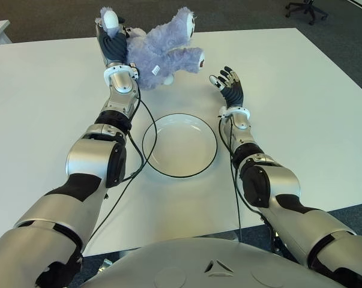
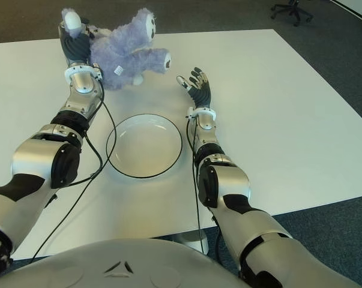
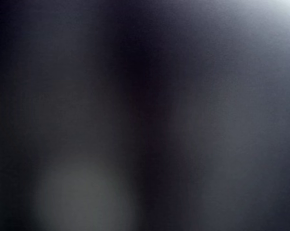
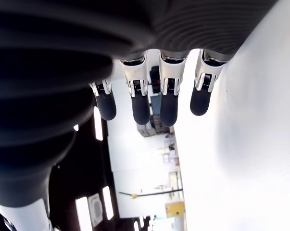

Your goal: Put the doll into the plate.

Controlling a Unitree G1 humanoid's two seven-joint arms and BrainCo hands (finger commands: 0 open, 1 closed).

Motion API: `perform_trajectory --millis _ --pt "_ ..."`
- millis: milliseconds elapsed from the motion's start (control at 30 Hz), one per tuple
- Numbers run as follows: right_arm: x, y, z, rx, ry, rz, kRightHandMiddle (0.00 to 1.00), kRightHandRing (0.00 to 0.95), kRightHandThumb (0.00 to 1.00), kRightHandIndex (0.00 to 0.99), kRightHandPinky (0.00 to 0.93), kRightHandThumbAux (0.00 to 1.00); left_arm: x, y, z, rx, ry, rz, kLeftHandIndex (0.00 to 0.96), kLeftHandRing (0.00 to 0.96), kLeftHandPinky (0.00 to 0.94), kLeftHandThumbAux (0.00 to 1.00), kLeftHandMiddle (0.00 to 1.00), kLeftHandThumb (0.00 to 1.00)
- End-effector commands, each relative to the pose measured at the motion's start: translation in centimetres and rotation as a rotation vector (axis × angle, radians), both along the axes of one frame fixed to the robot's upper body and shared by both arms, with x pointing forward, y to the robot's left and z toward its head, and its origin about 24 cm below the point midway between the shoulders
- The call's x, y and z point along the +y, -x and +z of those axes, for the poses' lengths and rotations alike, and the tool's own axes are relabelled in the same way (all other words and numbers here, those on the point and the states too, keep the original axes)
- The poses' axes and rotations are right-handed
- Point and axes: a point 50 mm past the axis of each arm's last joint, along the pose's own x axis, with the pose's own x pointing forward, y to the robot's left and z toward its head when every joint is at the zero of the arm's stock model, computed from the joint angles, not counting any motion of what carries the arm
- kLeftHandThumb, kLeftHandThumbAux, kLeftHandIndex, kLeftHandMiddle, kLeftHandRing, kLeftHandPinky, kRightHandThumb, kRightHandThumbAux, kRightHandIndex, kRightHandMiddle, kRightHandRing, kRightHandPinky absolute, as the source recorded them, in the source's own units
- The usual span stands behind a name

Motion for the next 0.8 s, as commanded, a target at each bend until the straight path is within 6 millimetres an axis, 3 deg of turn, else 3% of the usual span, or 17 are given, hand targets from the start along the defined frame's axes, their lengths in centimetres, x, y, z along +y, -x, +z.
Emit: perform_trajectory --millis 33,800 --pt "-0.1 4.5 -7.7 0.329 -0.031 -0.016 0.155 0.138 0.063 0.124 0.13 0.703 -0.6 -0.4 2.0 -0.054 -0.035 -0.006 0.444 0.845 0.835 0.69 0.824 0.751" --pt "0.0 4.4 -7.6 0.329 -0.026 -0.012 0.139 0.125 0.064 0.116 0.118 0.711 -1.7 0.2 3.9 -0.188 -0.075 -0.011 0.441 0.902 0.873 0.693 0.925 0.741"
